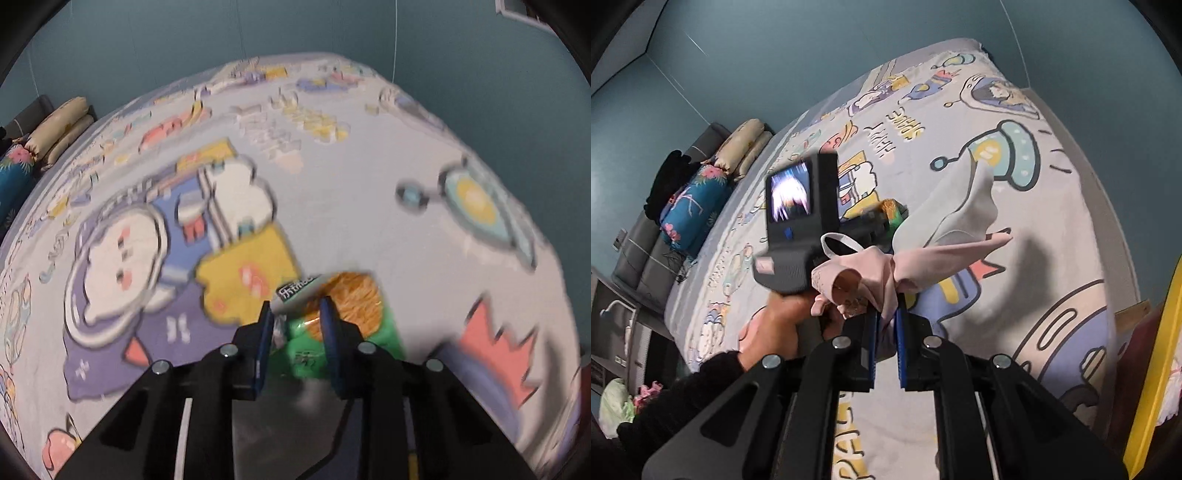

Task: Collect trash
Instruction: 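Grasp the green snack packet with the left tool while the right tool grasps the pink cloth, then carry the green packet with the left tool while the right tool carries the pink cloth to the bin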

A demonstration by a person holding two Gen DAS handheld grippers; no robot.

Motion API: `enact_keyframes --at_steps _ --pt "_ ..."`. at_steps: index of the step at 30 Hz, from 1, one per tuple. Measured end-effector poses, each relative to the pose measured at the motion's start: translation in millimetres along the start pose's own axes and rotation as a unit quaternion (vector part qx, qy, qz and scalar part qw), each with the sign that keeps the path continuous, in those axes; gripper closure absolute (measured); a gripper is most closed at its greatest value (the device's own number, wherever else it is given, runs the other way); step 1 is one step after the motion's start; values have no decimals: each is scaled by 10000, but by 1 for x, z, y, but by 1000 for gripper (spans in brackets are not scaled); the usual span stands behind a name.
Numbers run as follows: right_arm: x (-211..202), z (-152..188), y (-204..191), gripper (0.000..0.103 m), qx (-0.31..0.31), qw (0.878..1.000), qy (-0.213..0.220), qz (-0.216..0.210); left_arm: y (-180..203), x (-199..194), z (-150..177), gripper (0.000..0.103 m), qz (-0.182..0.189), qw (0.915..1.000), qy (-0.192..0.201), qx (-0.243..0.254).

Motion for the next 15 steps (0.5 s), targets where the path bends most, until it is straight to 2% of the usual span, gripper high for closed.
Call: enact_keyframes --at_steps 2,5,6,9,12,15 --pt "-3 -2 -4 95 -54 10000 74 -8 1 -1 6 78 -98 9998 115 118" --pt "-7 -2 -7 95 -100 9999 130 8 8 1 2 82 -34 9999 10 100" --pt "-9 -1 -8 95 -84 9999 127 -10 12 4 0 83 -134 9996 -15 245" --pt "-16 -2 -8 95 -126 9996 251 48 24 -4 2 98 -249 9980 174 557" --pt "-25 -7 -2 95 -119 9991 386 117 15 -15 -1 102 143 9997 179 -17" --pt "-30 -8 4 95 -3 9991 413 121 3 -30 -4 102 391 9981 261 -387"
Point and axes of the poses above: each gripper's, at about its wrist camera, not at the fingertips, and x roughly the way its jaws point, y to its right, z to its underside, the point moved 10 cm from there along x, roughly the way its jaws point, and after that the axes turned 10 degrees about y, right-handed, at the moved point
